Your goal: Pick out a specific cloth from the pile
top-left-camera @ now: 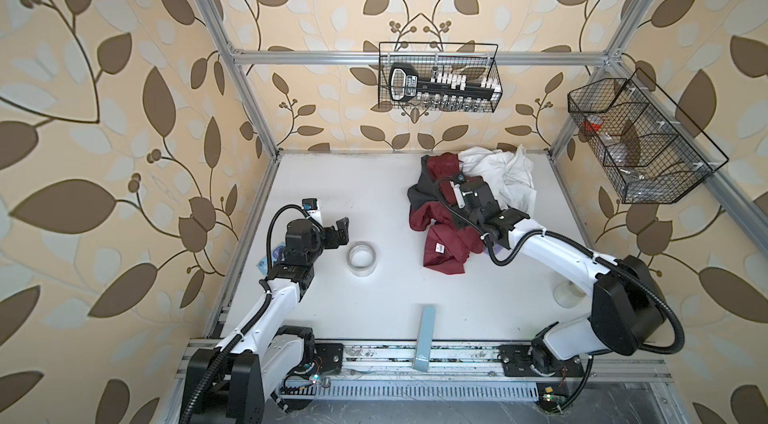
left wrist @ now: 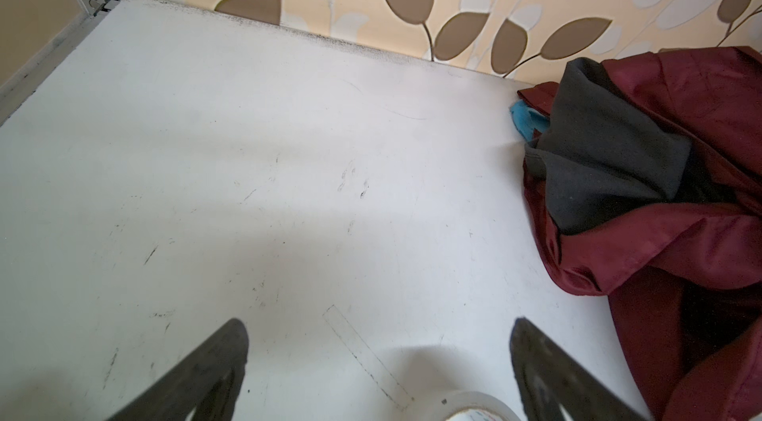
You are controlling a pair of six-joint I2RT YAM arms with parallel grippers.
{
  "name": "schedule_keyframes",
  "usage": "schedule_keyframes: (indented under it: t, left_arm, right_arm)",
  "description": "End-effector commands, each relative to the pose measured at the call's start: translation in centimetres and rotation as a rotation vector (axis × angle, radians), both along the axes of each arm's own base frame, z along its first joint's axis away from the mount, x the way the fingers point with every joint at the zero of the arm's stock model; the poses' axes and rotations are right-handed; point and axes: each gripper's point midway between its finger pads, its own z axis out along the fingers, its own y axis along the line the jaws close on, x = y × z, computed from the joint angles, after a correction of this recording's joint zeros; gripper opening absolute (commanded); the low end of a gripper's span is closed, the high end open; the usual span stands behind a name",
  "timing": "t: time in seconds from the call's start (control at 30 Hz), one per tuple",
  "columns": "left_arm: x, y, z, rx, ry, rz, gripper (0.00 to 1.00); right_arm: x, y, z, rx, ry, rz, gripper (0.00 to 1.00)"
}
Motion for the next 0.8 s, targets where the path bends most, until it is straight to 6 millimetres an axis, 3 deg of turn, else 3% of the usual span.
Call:
schedule_keyframes:
  t: [0.0,0.2,0.4,0.57,0.67,0.77]
  left_arm:
    - [0.3,-0.5,1.5,-0.023,-0.052,-0.024,0.99]
    - [0.3,-0.5,1.4,-0.025,-0.052,-0.025,0.99]
    - [0.3,-0.5,1.4,-0.027,-0.052,-0.023,0.99]
    - [0.3,-0.6,1.4,-0.028,-0.052,-0.028,0.99]
    - [0.3,-0.6,1.4,-0.027,-0.051,-0.025,0.99]
    - [0.3,-0.5,1.3,-0.026,-0.050,-0.024,0.99]
  right_arm:
    - [-1.4,0.2,-1.5,0.009,0.051,0.022,0.73]
    - [-1.5,1.6,-4.5,-0.015,0.128,0.082,0.86]
    - [-1.3,3.0,-5.3,-0.005,0.134,0.124,0.89]
    - [-0.2,2.2,-6.9,-0.093,0.153,0.074,0.89]
    - [0.3,1.2,-8.8,-0.167,0.180,0.028,0.73]
    - [0.8,0.0,-9.8,-0.232,0.185,-0.030,0.36]
